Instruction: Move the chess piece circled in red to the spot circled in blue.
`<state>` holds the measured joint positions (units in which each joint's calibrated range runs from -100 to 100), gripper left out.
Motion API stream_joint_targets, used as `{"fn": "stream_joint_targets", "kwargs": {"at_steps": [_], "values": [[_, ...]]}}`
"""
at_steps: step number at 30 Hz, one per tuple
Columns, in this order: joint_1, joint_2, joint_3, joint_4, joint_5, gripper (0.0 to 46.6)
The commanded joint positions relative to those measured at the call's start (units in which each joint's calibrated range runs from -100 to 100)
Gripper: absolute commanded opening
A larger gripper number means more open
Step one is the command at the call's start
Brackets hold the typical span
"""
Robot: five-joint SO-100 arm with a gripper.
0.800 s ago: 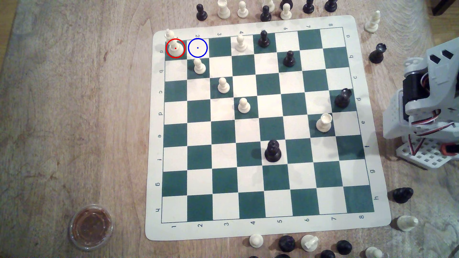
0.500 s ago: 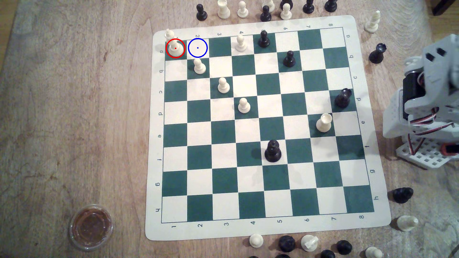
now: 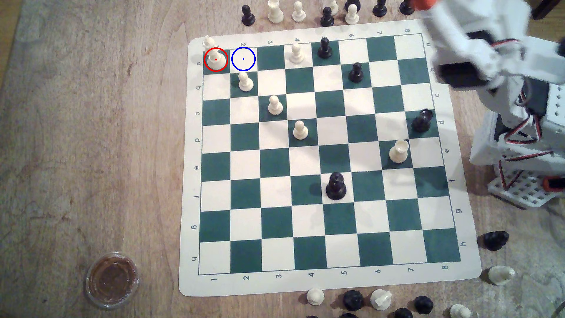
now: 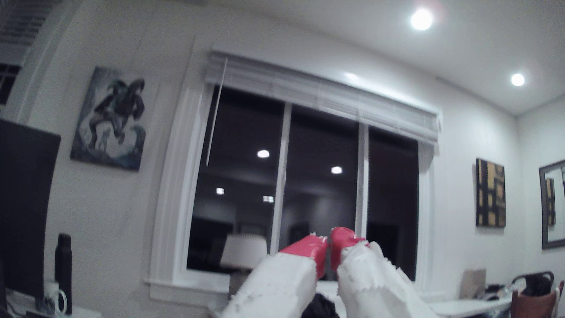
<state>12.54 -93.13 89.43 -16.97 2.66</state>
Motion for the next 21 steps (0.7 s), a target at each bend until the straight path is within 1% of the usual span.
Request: {"fn": "stream_joint_targets", "kwargs": {"at_steps": [1,4,5,11,13,14,16,18,21], "values": [[-0.06,15.63,-18.71,12.06,-0.59,0.2],[-0.14,21.82,-23.79,12.06,-0.59,0.2],[-0.22,26.07,-27.59,14.43,-0.59,0.2],[-1.08,40.67,-40.92,22.71,-0.59,0.2],[-1.16,43.89,-45.55,28.77,-0.83,0.2],[-0.84,47.88,-50.26,33.84,-0.98,0.2],[-0.53,51.87,-52.8,36.14,-0.68,0.2],[0.02,56.29,-56.15,39.58,-1.42,0.2],[2.44,68.09,-68.94,49.32,-4.69,0.6]]}}
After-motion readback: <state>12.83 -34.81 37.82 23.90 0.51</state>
